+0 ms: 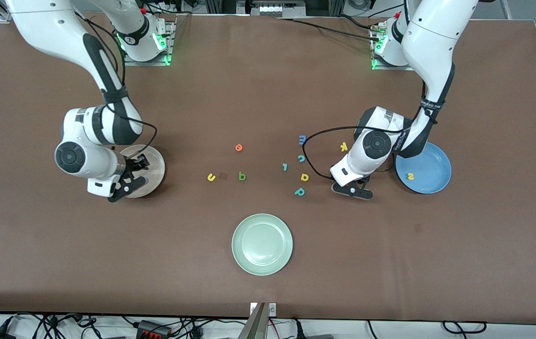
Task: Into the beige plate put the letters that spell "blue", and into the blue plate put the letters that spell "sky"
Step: 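Grasp the y with the left gripper while the right gripper grasps the u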
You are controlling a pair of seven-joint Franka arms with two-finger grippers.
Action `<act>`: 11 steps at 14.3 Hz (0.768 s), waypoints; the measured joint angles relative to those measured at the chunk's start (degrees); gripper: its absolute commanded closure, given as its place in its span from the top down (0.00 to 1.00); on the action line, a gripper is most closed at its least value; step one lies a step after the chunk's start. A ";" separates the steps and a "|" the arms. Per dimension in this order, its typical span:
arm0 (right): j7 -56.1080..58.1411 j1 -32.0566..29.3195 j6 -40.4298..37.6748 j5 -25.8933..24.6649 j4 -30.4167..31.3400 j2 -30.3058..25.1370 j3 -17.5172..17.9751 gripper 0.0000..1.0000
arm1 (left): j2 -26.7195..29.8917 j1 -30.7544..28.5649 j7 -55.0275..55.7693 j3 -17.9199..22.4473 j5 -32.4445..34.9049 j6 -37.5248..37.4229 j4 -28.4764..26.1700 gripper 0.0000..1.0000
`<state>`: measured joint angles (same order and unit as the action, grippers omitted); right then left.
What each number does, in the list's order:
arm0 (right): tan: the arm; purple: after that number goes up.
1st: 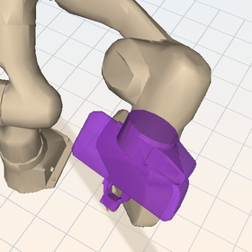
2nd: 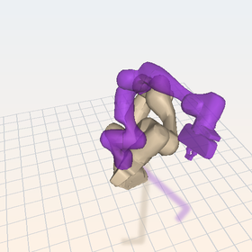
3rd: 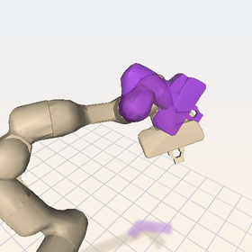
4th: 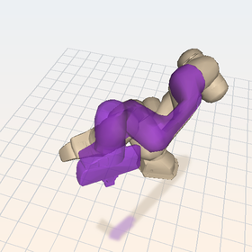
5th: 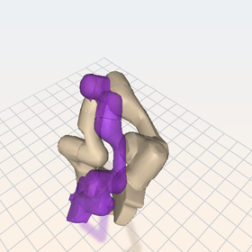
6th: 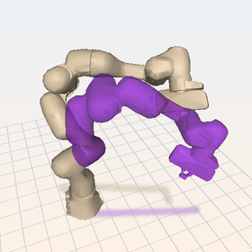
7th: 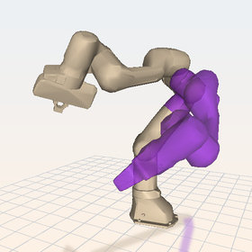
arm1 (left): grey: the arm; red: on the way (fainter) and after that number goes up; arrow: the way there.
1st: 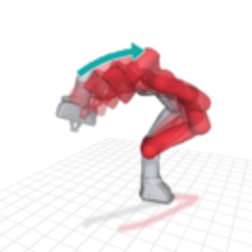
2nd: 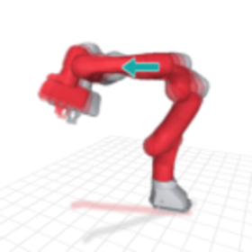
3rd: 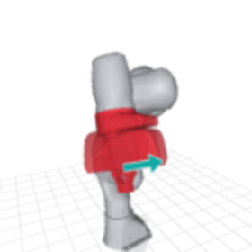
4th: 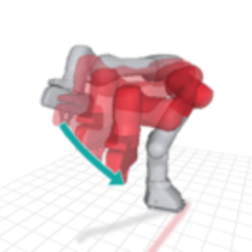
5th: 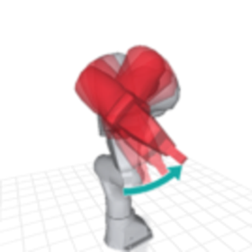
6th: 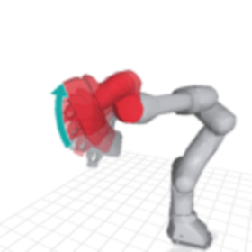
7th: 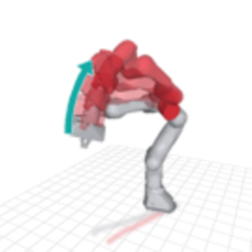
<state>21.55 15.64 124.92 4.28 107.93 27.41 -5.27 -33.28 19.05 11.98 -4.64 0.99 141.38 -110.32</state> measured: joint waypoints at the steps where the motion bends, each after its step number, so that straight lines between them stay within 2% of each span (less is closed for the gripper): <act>1: -4.45 2.08 -0.33 0.00 -1.24 -0.10 0.08 1.00 | 0.75 -0.04 0.00 0.01 0.00 -0.94 0.16 0.06; 3: -11.07 5.47 -0.31 0.00 -2.64 0.39 0.17 1.00 | 2.20 -0.18 0.00 0.04 0.00 -5.02 1.10 0.09; 4: -12.41 6.63 -0.25 0.00 -3.21 0.90 0.21 1.00 | 2.67 -0.24 0.00 0.05 0.00 -6.71 1.51 0.42; 5: -12.90 7.60 0.00 0.40 -3.77 1.55 0.24 1.00 | 2.92 -0.25 0.00 0.04 0.00 -7.60 1.68 0.66; 8: -12.95 10.99 3.97 6.68 -4.72 4.33 0.34 1.00 | 2.27 -0.24 -0.01 0.03 0.04 -8.29 1.22 0.67; 11: -17.41 15.26 8.35 8.76 -5.29 7.49 0.35 0.97 | 0.38 -0.20 -0.01 -0.01 0.04 -7.68 1.07 0.67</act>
<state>4.14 30.90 133.27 13.05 102.64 34.91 -4.92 -32.89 18.85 11.97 -4.64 1.03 133.69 -109.26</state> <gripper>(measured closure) 0.000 0.401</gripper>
